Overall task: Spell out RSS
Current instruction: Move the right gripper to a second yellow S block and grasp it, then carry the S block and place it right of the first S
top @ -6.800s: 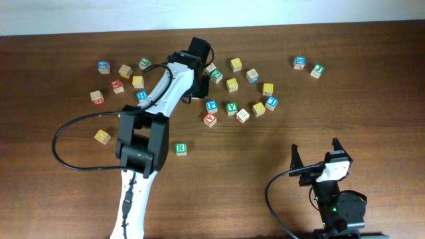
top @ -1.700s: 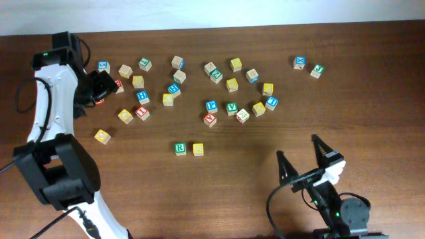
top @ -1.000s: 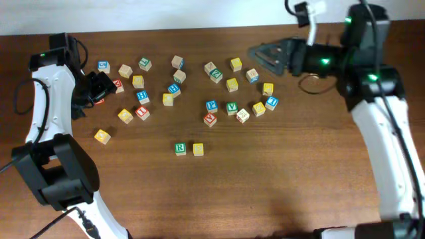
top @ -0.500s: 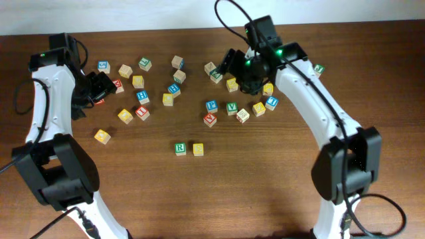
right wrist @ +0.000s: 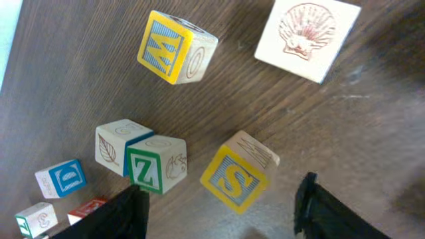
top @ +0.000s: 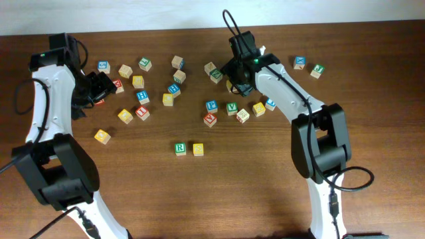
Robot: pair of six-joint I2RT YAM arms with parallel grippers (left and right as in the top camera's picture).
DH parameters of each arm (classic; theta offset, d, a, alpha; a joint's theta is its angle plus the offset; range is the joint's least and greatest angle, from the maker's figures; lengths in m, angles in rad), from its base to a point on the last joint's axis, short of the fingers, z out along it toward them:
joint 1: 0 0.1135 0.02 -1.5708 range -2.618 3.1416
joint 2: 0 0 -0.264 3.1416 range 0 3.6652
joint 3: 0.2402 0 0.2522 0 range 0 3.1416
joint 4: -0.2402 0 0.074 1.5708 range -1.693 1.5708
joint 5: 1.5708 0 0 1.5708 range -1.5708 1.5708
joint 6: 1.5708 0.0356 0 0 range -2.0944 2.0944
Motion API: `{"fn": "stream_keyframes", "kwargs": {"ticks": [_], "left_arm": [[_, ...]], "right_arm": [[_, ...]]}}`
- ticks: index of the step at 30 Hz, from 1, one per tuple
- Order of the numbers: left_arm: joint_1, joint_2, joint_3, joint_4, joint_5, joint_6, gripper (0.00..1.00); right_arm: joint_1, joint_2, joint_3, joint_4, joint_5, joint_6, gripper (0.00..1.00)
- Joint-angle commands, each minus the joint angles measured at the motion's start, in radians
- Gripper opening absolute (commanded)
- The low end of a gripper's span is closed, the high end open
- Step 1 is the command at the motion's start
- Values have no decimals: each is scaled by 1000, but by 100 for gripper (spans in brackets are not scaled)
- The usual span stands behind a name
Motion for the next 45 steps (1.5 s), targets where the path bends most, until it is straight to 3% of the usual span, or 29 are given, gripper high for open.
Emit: {"fn": "stream_keyframes", "kwargs": {"ticks": [1,7,17,24,38,42,45], "left_arm": [[5,7,1,-1,0,-11,99],[5,7,1,-1,0,-11,99],[5,7,1,-1,0,-11,99],[5,7,1,-1,0,-11,99],[5,7,1,-1,0,-11,99],[5,7,1,-1,0,-11,99],[5,7,1,-1,0,-11,99]], "right_arm": [[10,48,14,8,18,15,62],[40,54,14,-13,66,15,50],[40,83,13,-75,105,-8,49],[40,83,13,-70,27,-266,45],[55,84,13,-95,8,-527,43],[55,84,13,-88,13,-525,43],[51,84,13,-56,60,-376,48]]}}
